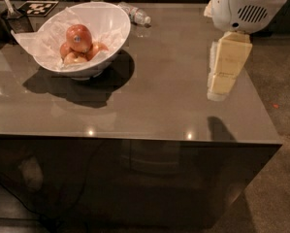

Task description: Pick apple from white bowl

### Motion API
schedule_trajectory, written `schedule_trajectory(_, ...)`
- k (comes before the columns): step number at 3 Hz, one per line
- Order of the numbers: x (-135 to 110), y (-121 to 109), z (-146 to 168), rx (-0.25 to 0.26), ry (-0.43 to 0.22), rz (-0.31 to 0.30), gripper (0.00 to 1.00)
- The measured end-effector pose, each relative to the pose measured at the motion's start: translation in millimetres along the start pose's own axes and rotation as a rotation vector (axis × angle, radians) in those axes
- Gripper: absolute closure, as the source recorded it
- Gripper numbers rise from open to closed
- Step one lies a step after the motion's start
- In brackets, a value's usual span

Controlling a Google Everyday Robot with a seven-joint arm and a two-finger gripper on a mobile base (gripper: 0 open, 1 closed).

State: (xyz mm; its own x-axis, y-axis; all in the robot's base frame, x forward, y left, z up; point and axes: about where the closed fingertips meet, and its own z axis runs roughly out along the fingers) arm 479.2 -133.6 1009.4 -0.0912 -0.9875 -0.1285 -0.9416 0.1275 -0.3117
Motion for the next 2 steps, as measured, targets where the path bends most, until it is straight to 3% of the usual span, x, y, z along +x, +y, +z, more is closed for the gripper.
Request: schedule_trajectory(2,-102,-54,-26,0.083,-0.045,-0.153,0.00)
